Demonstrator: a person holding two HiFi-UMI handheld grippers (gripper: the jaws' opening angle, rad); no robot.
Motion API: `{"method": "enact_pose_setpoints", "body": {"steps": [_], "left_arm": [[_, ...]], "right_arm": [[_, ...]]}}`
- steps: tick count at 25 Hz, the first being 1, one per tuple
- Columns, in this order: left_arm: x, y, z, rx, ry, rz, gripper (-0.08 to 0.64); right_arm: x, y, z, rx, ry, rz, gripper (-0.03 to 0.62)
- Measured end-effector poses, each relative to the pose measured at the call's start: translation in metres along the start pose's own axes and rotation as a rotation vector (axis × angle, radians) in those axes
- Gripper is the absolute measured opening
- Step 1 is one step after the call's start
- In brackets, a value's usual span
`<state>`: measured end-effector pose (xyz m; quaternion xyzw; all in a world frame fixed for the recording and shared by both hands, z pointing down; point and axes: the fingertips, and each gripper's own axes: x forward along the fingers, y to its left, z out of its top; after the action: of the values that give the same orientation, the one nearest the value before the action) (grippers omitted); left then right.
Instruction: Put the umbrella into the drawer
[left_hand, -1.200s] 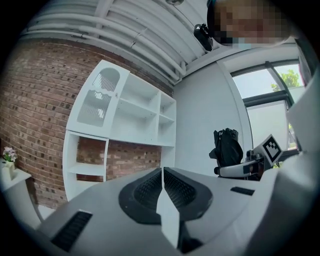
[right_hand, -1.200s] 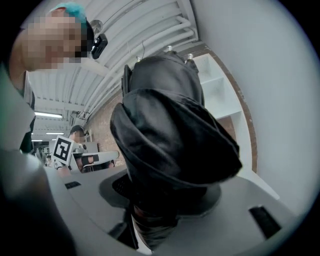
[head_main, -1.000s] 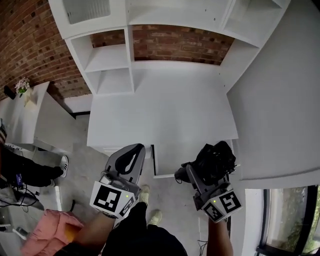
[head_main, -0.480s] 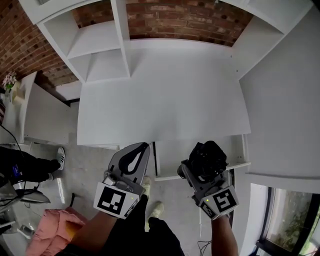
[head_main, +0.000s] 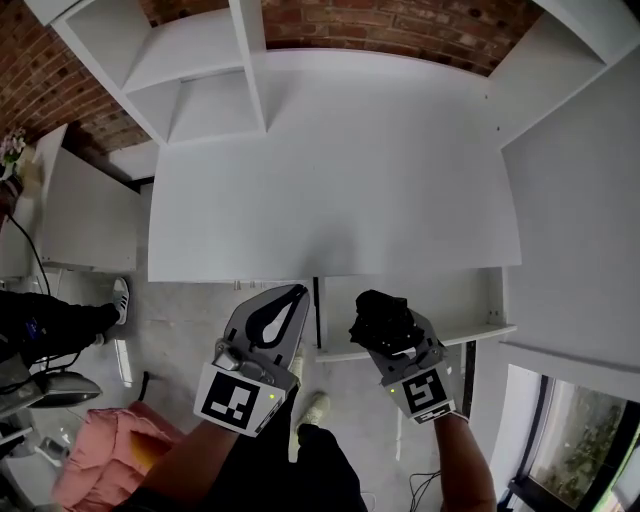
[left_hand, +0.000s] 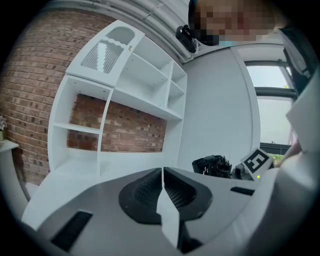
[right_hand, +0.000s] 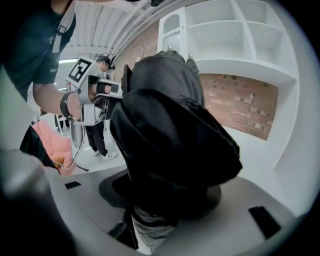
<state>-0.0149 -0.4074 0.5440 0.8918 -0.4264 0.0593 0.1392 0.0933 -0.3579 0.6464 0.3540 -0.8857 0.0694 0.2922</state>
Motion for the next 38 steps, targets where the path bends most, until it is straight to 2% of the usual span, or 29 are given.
{"method": "enact_pose_setpoints", "body": {"steps": [6,14,24,34,38], "left_arm": [[0.005,0.007,-0.017,-0.017,0.026,0.001,0.015],[0.018,0.003,-0.032,-0.018,0.042,-0.016,0.015],[0.025,-0.004,-0.06,-0.032,0.09,-0.029,0.015],[0.025,0.0,-0.073,-0.038,0.116,-0.026,0.015],[0.022,0.004,-0.075,-0.043,0.122,-0.02,0.015]], "right_arm": [[0.019,0.002,-0.056,-0.19,0.178,0.013,0.201],[0.031,-0.001,-0.098,-0.27,0.291,0.08,0.202],[0.051,0.003,-0.163,-0.421,0.487,0.245,0.202],[0.071,0.015,-0.227,-0.5,0.698,0.443,0.202],[0.075,0.018,-0.245,-0.553,0.764,0.48,0.204]]}}
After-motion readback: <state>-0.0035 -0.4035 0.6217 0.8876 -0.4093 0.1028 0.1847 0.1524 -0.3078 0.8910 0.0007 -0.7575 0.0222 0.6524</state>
